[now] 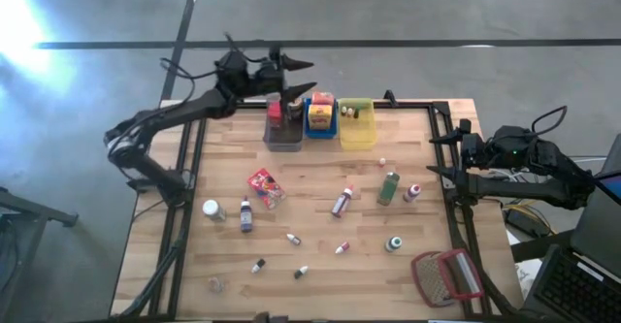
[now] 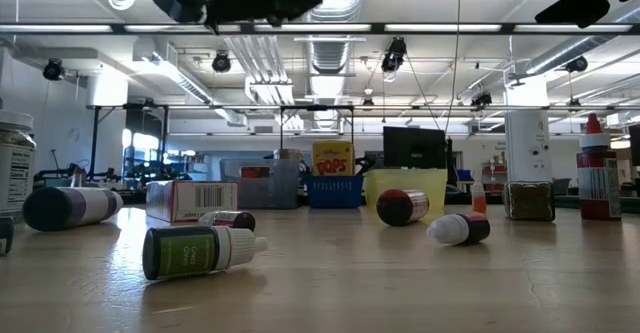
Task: Pick & Place Kitchen Items
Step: Put the white spice bottle into the black bin
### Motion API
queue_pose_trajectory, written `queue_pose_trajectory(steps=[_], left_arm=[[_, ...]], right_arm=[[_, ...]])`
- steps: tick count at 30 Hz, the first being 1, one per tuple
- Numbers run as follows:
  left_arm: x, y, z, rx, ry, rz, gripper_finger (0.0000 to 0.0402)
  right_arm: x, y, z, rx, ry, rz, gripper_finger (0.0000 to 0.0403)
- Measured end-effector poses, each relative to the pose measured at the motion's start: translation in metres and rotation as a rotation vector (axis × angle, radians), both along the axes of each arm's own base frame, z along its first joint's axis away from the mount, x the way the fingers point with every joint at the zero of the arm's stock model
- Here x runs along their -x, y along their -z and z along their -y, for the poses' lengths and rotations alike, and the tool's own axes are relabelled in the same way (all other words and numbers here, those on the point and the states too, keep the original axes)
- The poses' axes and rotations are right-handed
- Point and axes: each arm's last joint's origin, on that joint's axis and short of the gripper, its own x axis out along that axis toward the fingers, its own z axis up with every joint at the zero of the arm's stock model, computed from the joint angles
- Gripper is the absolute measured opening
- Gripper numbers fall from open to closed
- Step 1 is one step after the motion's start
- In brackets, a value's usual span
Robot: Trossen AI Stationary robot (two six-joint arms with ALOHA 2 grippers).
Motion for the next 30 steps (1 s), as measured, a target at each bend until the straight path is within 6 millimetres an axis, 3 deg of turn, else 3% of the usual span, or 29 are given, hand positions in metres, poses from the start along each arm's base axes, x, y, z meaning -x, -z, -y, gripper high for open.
queue_pose_trajectory(steps=[6,11,20,30], left_arm=[[0.025,-0.036,0.033,-0.038,0.063,0.055,0.0245],[0.046,-0.052,0.057,-0.039,0.096,0.031,0.0245],[0.075,-0.05,0.088,0.042,0.134,-0.179,0.0245],[0.086,-0.04,0.12,0.104,0.18,-0.347,0.0245]], right_arm=[[0.0,0.0,0.0,0.0,0.0,0.0,0.0364],[0.0,0.0,0.0,0.0,0.0,0.0,0.0364],[0.0,0.0,0.0,0.0,0.0,0.0,0.0364],[0.0,0.0,0.0,0.0,0.0,0.0,0.0364]])
